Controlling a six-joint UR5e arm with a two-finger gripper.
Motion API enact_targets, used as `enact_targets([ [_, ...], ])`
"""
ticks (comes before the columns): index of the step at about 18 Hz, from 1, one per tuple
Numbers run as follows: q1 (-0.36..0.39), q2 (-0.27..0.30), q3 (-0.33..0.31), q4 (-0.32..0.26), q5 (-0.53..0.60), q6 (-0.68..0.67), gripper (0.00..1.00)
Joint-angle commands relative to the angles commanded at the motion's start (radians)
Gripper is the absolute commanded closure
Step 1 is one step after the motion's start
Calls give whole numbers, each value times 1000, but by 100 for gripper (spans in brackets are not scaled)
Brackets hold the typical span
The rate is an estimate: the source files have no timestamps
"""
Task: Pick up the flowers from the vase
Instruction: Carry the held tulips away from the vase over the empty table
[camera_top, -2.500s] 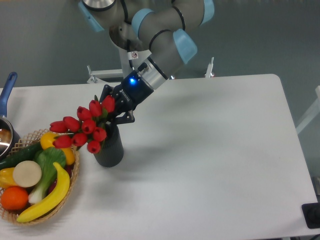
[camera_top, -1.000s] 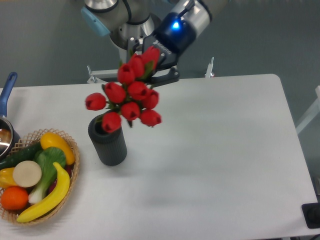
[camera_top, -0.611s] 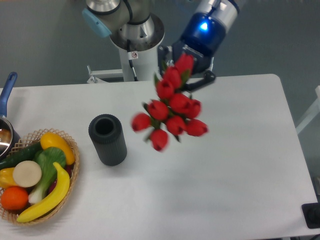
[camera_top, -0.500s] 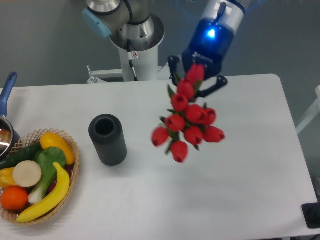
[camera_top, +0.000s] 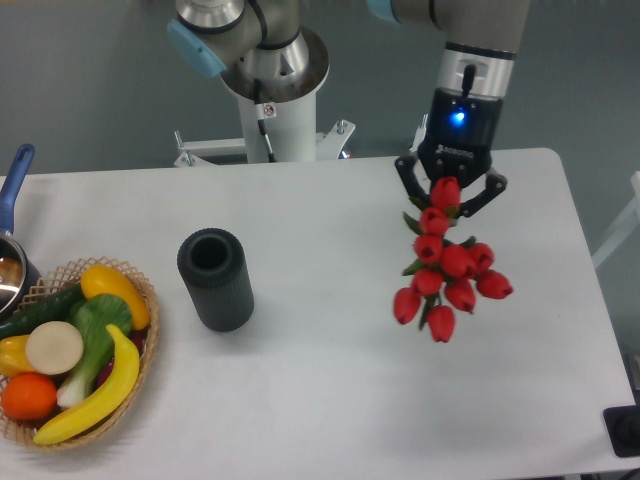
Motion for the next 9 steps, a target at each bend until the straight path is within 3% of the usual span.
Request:
enact_targets([
  [4,-12,0,17,-83,142,23,93],
  [9,-41,14,14,-239,226,37,91],
])
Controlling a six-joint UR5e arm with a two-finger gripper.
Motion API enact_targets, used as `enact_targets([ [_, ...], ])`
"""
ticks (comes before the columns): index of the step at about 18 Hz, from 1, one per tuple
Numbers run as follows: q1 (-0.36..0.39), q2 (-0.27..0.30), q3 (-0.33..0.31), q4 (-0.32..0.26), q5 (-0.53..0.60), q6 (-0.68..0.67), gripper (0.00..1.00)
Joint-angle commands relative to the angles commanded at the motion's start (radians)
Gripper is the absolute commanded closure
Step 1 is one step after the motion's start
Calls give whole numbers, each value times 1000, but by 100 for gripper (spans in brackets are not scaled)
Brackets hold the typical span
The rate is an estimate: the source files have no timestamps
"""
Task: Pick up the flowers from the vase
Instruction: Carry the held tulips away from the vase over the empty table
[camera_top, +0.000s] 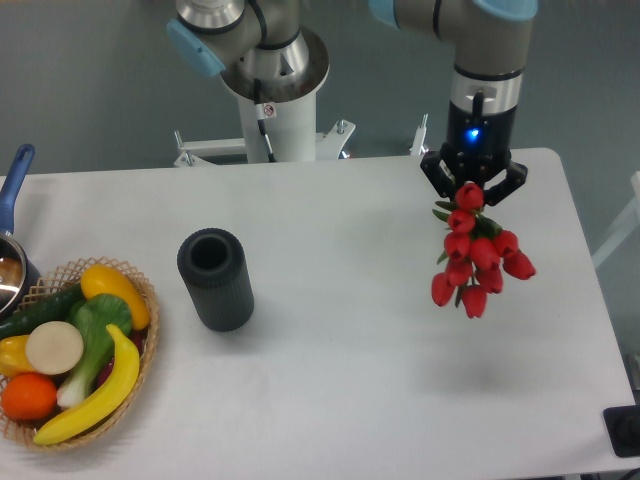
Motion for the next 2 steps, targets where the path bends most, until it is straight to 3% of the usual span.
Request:
enact_targets([
  [2,-6,11,0,-32,22,0,91],
])
